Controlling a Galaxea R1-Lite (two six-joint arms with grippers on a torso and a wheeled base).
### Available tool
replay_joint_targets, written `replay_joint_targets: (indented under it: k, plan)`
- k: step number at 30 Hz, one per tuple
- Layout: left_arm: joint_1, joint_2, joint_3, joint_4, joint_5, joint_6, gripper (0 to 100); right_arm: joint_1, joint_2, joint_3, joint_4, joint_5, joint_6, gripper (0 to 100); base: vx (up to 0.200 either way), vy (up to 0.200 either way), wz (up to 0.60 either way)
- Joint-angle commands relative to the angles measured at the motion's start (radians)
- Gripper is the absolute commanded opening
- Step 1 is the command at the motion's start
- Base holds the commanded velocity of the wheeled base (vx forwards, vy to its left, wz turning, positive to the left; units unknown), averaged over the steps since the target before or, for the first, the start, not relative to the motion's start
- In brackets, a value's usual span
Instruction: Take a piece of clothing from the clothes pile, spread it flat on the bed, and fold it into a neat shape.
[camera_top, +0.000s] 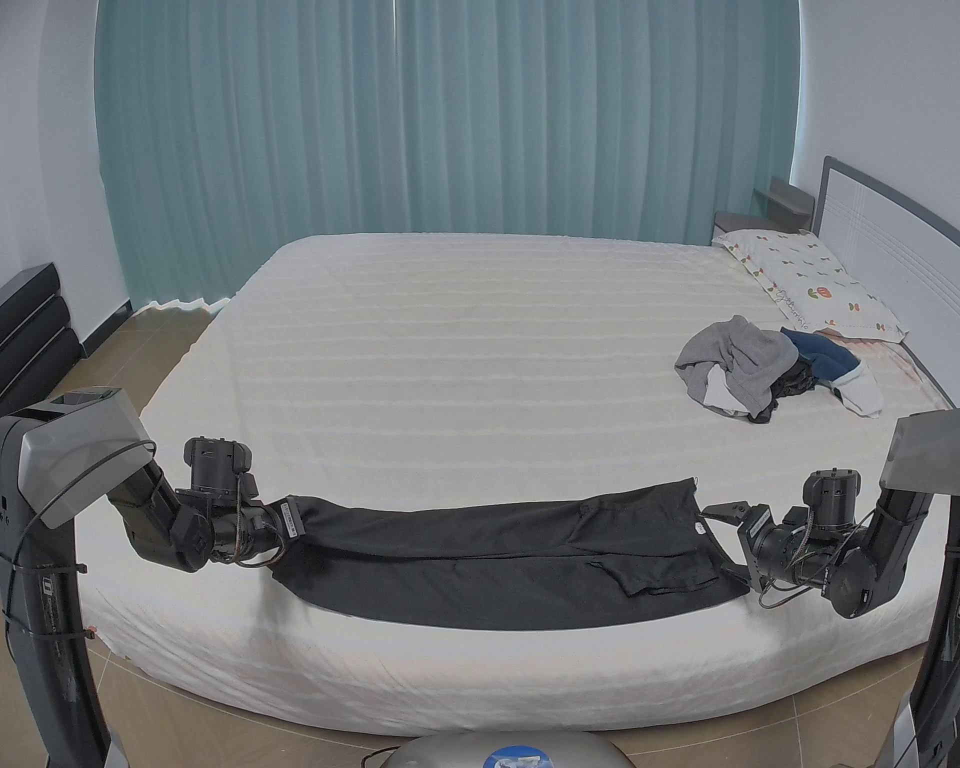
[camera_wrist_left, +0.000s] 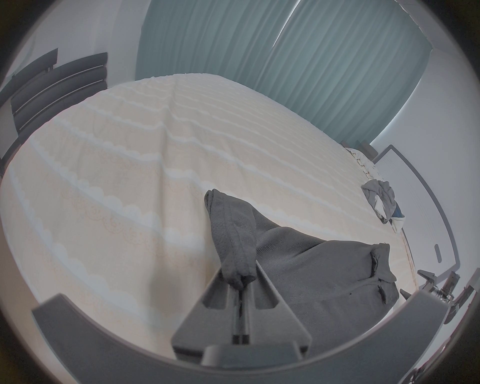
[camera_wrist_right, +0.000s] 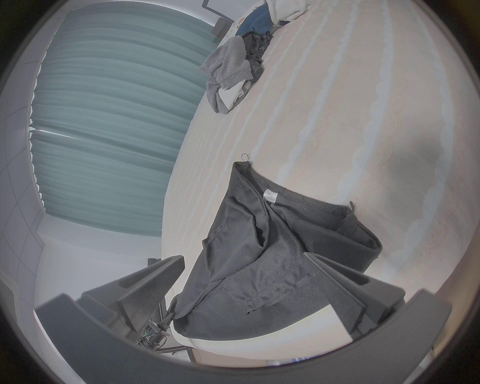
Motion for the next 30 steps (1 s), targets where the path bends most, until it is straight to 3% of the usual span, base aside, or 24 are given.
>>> replay_joint_targets:
  k: [1, 11, 21, 30]
  plan:
    - [-0.004, 0.002, -0.002, -0.003, 0.000, -0.009, 0, 0.000, 0.000, -0.001, -0.001, 0.000, 0.016, 100, 0.000, 0.000, 0.00]
    - [-0.017, -0.003, -0.033, -0.009, 0.003, -0.062, 0, 0.000, -0.002, -0.001, -0.001, 0.000, 0.023, 100, 0.000, 0.000, 0.00]
    - [-0.076, -0.006, -0.044, 0.000, 0.099, -0.096, 0, -0.002, -0.003, -0.001, -0.001, 0.000, 0.025, 100, 0.000, 0.000, 0.00]
    - [-0.123, -0.070, -0.021, 0.013, 0.121, -0.098, 0, -0.002, -0.003, -0.001, -0.001, 0.000, 0.025, 100, 0.000, -0.200, 0.00]
